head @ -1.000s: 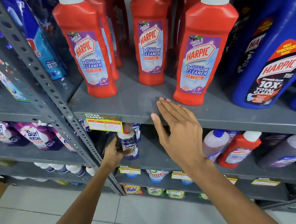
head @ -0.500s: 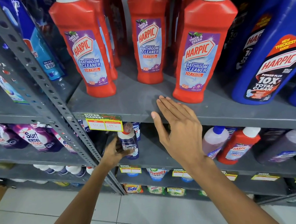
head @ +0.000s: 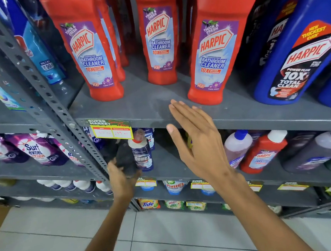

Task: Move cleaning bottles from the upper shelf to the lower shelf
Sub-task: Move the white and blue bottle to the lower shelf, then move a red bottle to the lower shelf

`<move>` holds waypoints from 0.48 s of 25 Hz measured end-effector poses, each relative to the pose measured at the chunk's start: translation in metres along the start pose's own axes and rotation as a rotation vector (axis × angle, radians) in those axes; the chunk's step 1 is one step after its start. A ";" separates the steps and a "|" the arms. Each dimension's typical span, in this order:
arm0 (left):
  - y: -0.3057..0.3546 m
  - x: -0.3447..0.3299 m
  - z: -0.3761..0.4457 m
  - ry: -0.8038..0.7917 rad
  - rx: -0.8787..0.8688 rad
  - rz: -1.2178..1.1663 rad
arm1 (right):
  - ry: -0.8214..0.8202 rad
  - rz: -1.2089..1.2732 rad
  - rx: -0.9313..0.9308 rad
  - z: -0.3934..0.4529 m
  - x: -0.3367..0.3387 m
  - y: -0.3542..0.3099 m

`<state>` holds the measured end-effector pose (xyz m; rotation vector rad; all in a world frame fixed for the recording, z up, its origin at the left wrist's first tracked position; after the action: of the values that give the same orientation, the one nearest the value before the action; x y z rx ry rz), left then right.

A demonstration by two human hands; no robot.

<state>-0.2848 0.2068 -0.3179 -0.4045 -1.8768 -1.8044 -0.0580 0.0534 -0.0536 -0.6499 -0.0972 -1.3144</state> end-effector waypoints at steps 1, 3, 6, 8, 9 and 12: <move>-0.006 0.007 -0.019 0.109 -0.028 0.051 | 0.021 0.088 0.011 -0.011 0.014 0.002; -0.009 -0.006 -0.069 0.125 -0.055 -0.007 | 0.072 0.172 -0.007 -0.045 0.048 0.023; 0.000 -0.058 -0.145 -0.063 -0.134 -0.053 | 0.057 0.098 -0.208 -0.114 0.097 0.096; 0.022 -0.097 -0.187 -0.185 -0.161 -0.064 | -0.012 0.002 -0.371 -0.156 0.127 0.155; 0.036 -0.116 -0.204 -0.235 -0.163 -0.074 | -0.065 -0.037 -0.445 -0.176 0.139 0.183; 0.090 -0.173 -0.246 -0.373 -0.178 -0.130 | -0.205 -0.136 -0.620 -0.223 0.165 0.260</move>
<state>-0.0559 -0.0070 -0.3371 -0.7422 -2.0288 -2.1080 0.1612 -0.1721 -0.2671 -1.3239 0.1086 -1.4104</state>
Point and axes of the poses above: each hand's wrist, its own z-axis towards the middle knuckle, its own x-axis out of the back of the hand, y = z × x, the point moved 10 cm from there along z, towards the middle knuckle, and after that the axes turned 14 degrees about y, right-handed, at the moved point
